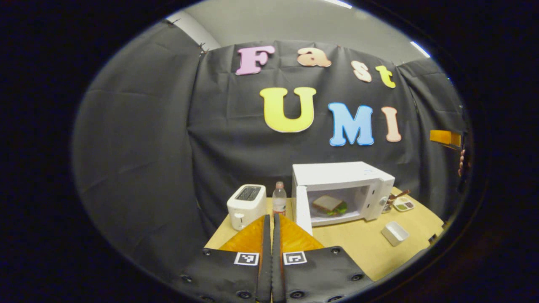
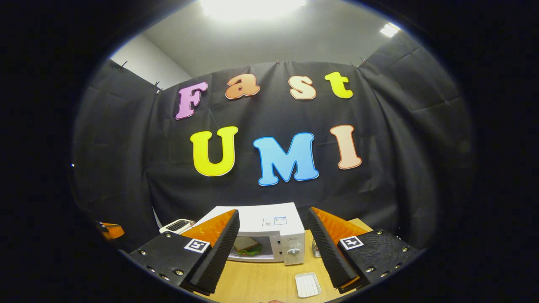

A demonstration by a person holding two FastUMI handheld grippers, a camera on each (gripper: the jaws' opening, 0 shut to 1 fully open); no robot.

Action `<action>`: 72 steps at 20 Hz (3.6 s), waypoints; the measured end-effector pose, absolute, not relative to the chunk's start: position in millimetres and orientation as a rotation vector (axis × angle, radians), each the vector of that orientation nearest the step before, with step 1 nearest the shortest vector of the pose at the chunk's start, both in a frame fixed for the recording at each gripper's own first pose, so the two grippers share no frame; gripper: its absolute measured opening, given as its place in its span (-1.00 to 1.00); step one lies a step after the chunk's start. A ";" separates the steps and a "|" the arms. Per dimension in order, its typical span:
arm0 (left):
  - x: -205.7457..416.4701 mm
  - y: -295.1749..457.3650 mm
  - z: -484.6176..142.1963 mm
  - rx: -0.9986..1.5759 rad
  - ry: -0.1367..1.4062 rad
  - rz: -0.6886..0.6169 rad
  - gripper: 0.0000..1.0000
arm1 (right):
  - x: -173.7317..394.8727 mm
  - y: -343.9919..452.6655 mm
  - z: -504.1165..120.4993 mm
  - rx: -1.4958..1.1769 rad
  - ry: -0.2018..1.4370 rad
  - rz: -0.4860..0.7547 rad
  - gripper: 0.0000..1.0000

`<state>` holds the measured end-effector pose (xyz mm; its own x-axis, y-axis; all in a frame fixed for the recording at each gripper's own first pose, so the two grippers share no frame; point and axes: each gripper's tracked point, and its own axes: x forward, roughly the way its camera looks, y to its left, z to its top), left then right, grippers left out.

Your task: Open the microwave oven with the left hand, put the food in, and close the microwave oven.

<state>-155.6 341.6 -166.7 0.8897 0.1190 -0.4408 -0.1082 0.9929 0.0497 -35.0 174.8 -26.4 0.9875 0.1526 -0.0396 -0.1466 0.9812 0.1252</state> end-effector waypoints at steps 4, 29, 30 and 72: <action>-186.5 348.4 -212.4 -0.019 0.588 0.125 -0.86 | -33.1 172.7 -32.4 0.126 0.068 0.147 0.93; -146.4 131.8 -250.4 -0.176 0.702 -0.212 -0.86 | 5.0 105.6 -43.5 0.117 0.089 0.103 0.93; -140.3 125.0 -252.4 -0.187 0.700 -0.217 -0.87 | 7.6 101.7 -44.0 0.116 0.091 0.102 0.93; 67.3 -29.6 -299.5 -0.161 0.676 -0.292 -0.86 | 47.1 -6.3 -63.3 0.107 0.122 0.081 0.92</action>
<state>67.3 -29.6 -299.5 0.7417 -0.3169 -0.5911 0.2133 0.9470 -0.2401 47.1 -6.3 -63.3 0.9893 0.0870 -0.1175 -0.0739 0.9910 0.1117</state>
